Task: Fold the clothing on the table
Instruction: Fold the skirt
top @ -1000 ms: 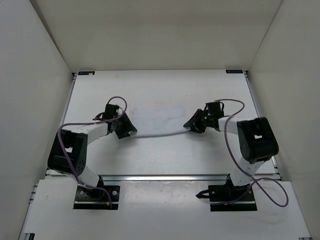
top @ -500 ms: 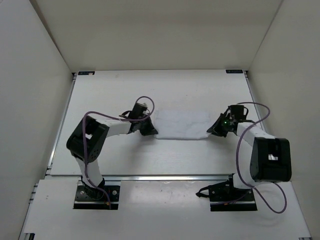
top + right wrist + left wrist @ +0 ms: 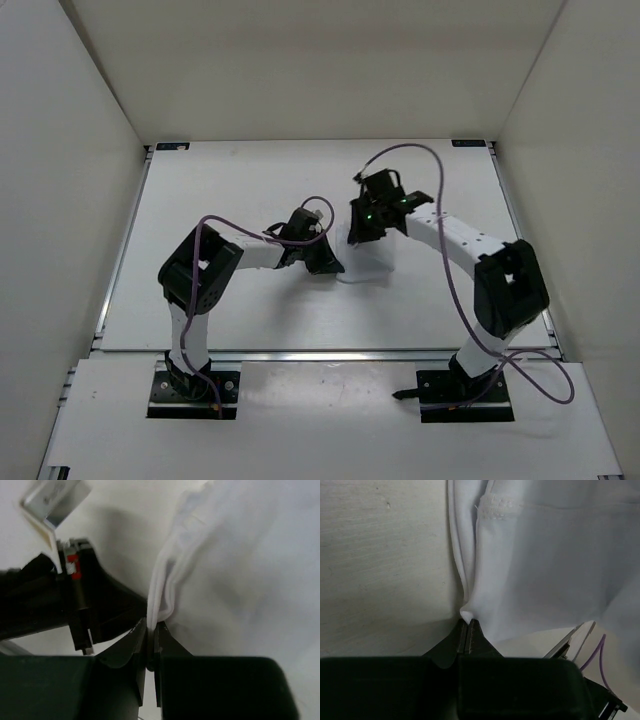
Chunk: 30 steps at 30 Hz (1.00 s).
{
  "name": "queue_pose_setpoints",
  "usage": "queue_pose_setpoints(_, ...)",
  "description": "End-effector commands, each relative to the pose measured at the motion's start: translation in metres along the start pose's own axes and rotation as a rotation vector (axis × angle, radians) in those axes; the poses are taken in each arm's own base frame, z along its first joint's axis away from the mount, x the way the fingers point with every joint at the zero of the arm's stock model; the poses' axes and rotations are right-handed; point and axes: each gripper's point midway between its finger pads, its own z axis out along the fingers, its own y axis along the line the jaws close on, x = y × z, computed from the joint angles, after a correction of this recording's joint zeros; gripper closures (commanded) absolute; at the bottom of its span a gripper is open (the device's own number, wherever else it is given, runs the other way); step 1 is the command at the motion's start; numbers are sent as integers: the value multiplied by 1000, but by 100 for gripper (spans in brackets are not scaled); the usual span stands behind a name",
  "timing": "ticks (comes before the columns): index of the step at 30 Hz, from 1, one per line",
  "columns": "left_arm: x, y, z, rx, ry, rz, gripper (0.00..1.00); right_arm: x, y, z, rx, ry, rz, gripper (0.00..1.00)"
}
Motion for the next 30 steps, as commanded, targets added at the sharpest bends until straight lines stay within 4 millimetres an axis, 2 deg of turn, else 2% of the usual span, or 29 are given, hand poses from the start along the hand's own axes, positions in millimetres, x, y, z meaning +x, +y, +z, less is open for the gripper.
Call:
queue_pose_setpoints(1,-1,6,-8,-9,-7,-4,100,40,33,34,-62,113,51,100)
queue_pose_setpoints(4,4,17,-13,-22,0,-16,100,74,62,56,-145,177,55,100)
queue_pose_setpoints(7,8,31,-18,-61,-10,-2,100,91,63,69,-180,209,108,100)
queue_pose_setpoints(8,6,30,-20,-54,-9,-6,100,95,62,71,-194,210,116,100)
queue_pose_setpoints(12,16,34,-22,-24,16,-19,100,100,56,81,-211,250,121,100)
queue_pose_setpoints(14,17,29,-24,-10,18,-13,100,93,58,80,-225,225,103,99)
queue_pose_setpoints(15,22,29,-24,-7,35,-13,97,92,57,80,-230,227,102,98)
queue_pose_setpoints(16,24,27,-25,9,47,-13,87,84,58,78,-245,215,107,90)
queue_pose_setpoints(17,23,25,-29,22,50,-15,80,76,61,74,-266,202,103,80)
queue_pose_setpoints(18,20,14,-34,49,36,-11,71,69,65,69,-282,193,110,71)
queue_pose_setpoints(19,20,11,-37,63,38,-15,64,58,72,56,-323,162,101,68)
queue_pose_setpoints(20,16,6,-44,89,25,-16,64,50,77,49,-342,140,103,67)
queue_pose_setpoints(21,13,0,-46,122,20,-36,63,38,85,32,-360,105,92,66)
queue_pose_setpoints(22,5,-6,-55,160,5,-50,62,29,84,16,-361,75,95,64)
queue_pose_setpoints(23,8,-9,-61,174,20,-61,48,16,87,-1,-373,36,102,63)
queue_pose_setpoints(24,0,-13,-67,185,-9,-59,38,16,85,-11,-373,39,119,62)
queue_pose_setpoints(25,-2,-12,-71,189,-13,-59,1,12,80,-27,-374,16,145,61)
queue_pose_setpoints(26,-5,-11,-80,195,-29,-73,1,5,75,-46,-374,-32,155,61)
queue_pose_setpoints(27,-6,-9,-88,198,-37,-84,1,12,59,-46,-340,-23,202,61)
queue_pose_setpoints(28,-6,-10,-93,211,-43,-70,1,6,59,-68,-347,-87,202,61)
queue_pose_setpoints(29,-9,-7,-104,219,-71,-80,1,10,44,-77,-330,-118,245,61)
queue_pose_setpoints(30,-8,-3,-114,226,-90,-80,2,19,24,-76,-298,-122,293,62)
